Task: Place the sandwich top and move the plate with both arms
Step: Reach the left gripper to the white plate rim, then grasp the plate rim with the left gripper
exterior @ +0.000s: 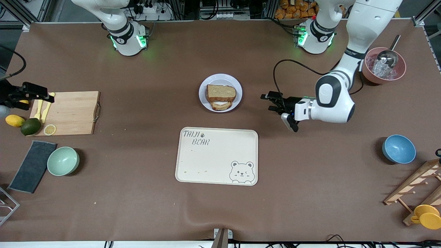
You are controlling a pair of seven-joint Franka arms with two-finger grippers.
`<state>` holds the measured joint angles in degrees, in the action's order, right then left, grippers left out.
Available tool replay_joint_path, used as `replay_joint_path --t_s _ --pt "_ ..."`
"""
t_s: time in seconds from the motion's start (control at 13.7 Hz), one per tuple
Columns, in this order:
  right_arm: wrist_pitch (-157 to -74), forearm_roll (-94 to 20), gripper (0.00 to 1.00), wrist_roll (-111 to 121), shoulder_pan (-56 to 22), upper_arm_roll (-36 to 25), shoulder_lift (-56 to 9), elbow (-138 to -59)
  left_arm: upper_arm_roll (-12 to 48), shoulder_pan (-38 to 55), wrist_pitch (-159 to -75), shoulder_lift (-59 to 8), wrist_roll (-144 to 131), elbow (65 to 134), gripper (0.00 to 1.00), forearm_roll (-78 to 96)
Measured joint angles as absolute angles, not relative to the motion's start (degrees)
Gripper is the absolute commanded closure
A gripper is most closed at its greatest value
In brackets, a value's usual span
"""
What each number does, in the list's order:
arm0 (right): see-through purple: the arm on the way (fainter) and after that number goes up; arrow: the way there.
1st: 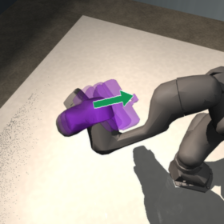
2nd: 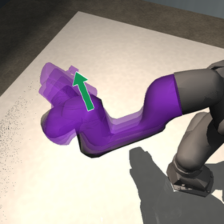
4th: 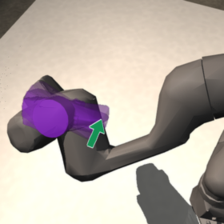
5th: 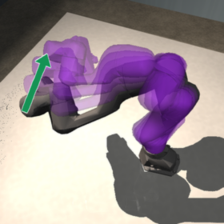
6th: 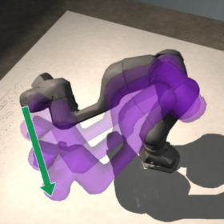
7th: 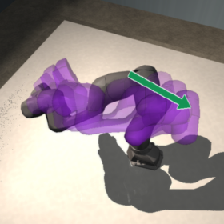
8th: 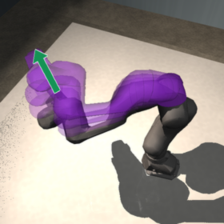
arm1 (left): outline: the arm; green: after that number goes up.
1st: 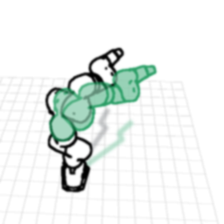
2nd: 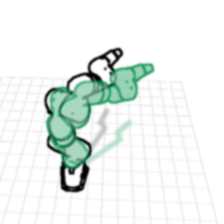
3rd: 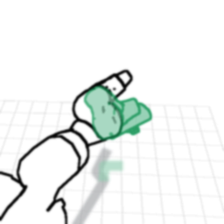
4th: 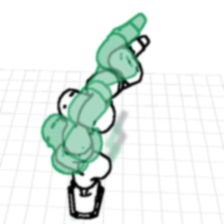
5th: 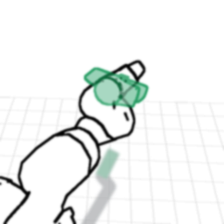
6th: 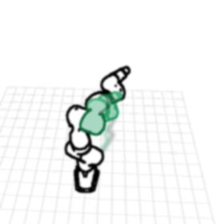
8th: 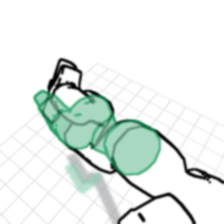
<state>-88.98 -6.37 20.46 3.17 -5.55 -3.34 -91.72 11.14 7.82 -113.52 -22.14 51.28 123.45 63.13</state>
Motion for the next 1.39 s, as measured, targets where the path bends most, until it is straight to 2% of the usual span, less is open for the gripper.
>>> replay_joint_path --t_s 0.15,0.29,0.58,1.02,1.39 --pt "-93.5 -5.4 0.0 20.3 3.2 -5.3 2.7 -100.1 11.1 9.4 -114.6 -23.8 57.9 124.8 0.0 68.2" --pt "-95.2 -5.3 0.0 17.7 3.2 -4.9 5.4 -103.1 11.2 12.9 -119.2 -25.6 59.7 125.1 0.0 71.3" --pt "-95.7 -5.0 0.0 6.3 2.6 -2.4 5.8 -99.3 11.3 20.7 -126.1 -28.2 60.2 125.3 0.0 79.0" --pt "-90.6 -2.9 0.0 5.1 2.6 -2.7 0.2 -90.8 11.2 21.0 -125.9 -31.7 70.7 127.0 0.0 88.9" --pt "-89.3 -2.5 0.0 5.1 2.6 -2.6 -0.8 -89.1 11.2 20.8 -125.7 -31.6 72.3 127.7 0.0 91.5"
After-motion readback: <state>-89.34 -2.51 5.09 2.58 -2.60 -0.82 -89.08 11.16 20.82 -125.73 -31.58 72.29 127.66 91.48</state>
